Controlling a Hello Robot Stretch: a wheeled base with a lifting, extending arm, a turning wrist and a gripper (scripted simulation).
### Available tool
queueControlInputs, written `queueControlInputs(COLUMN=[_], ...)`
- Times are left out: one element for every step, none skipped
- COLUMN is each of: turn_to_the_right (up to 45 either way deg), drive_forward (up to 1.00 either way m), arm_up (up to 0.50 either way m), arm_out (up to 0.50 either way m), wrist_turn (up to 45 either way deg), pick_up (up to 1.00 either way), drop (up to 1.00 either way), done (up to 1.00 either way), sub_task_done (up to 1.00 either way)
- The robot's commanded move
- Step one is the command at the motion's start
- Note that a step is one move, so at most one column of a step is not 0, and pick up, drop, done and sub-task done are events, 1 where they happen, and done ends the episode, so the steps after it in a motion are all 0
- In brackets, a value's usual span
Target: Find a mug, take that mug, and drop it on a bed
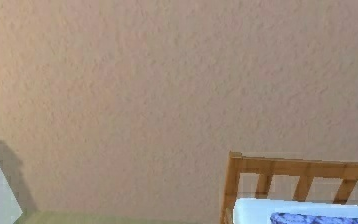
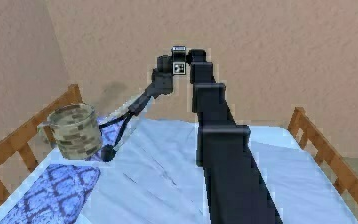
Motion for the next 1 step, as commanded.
queueControlInputs(turn_to_the_right=[0.0], drive_forward=[0.00], arm_up=[0.00], arm_out=[0.00], wrist_turn=[45.0], pick_up=[0.00], drop=[0.00], done=[0.00], sub_task_done=[0.00])
